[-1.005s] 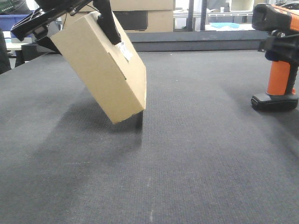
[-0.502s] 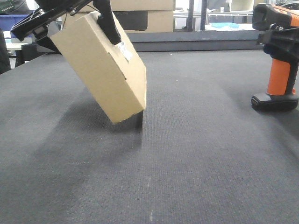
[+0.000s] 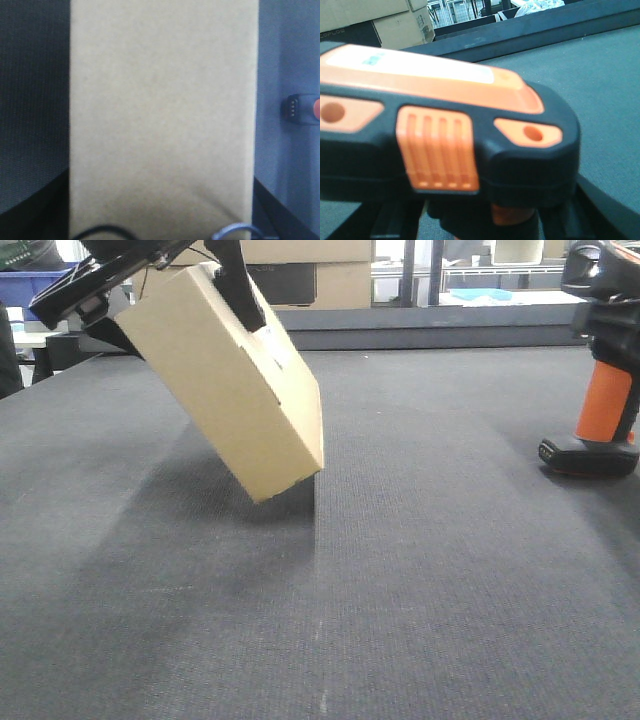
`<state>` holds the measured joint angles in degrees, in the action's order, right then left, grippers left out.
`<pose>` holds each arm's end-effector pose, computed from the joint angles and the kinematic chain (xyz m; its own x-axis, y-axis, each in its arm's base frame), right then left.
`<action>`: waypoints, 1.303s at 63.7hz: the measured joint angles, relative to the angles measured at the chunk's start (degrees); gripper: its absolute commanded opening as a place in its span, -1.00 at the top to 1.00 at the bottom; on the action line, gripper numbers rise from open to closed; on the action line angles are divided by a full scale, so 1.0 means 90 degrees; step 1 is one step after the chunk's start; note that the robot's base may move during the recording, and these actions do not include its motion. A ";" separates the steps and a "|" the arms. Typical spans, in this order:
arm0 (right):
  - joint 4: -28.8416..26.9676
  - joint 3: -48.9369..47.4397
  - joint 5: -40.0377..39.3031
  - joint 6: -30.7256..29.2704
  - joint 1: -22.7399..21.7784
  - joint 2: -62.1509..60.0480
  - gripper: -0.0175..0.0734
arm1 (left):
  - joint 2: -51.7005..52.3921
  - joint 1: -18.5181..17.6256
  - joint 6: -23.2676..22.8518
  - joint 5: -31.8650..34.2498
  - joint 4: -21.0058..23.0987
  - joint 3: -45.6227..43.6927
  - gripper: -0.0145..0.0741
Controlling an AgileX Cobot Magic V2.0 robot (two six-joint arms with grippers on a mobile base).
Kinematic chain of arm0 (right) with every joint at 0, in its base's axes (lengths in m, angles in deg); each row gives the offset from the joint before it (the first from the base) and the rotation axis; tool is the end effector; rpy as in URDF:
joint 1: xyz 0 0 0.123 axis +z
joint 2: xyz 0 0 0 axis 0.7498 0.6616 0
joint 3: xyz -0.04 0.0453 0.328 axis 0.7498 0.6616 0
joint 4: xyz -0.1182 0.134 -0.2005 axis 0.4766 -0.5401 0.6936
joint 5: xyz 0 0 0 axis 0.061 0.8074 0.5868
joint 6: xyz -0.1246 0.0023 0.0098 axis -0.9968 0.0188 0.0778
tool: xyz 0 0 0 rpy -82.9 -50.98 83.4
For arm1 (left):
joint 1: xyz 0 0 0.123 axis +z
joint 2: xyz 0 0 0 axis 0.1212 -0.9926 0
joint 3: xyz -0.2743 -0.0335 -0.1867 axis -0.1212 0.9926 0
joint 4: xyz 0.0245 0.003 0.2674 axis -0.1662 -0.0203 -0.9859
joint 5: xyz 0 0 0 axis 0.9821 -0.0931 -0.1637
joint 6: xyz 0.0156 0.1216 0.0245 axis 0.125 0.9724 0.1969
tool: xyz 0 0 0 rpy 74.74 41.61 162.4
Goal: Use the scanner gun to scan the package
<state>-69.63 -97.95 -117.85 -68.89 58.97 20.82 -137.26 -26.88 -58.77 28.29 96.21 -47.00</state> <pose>0.3364 0.0352 0.2182 -0.1005 0.2405 -0.9654 0.0559 0.9702 0.2359 0.3758 -0.1675 0.3203 -0.9041 -0.2436 -0.3511 -0.0557 0.8817 -0.4684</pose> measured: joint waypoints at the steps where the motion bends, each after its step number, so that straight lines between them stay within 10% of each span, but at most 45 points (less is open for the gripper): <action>1: 0.0000 0.0000 0.0000 0.0000 0.0000 0.0000 0.98 | 0.0000 0.0000 0.0000 0.0000 0.0000 0.0000 0.92; 18: 0.0074 0.0000 -0.0038 -0.0374 0.0000 -0.0004 0.95 | 0.0000 0.0000 0.0000 0.0000 0.0014 0.0000 0.92; 40: 0.0114 -0.0350 0.0360 -0.3995 0.0000 -0.0546 0.95 | 0.0000 0.0000 0.0000 -0.0072 0.0025 0.0000 0.92; 54: -0.0122 -0.0411 0.0502 -0.4880 0.0000 -0.0561 0.95 | 0.0000 0.0000 0.0000 -0.0088 0.0025 0.0000 0.92; 64: -0.0167 -0.0411 0.0526 -0.4371 0.0000 -0.0561 0.95 | 0.0000 0.0000 0.0000 -0.0098 0.0025 0.0000 0.92; 83: -0.0339 -0.0411 0.0288 -0.1278 0.0000 -0.0321 0.95 | 0.0000 0.0000 0.0000 -0.0098 0.0025 0.0000 0.92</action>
<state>-72.68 -101.65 -115.27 -80.39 58.97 17.93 -137.26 -26.88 -58.77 27.41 96.43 -47.00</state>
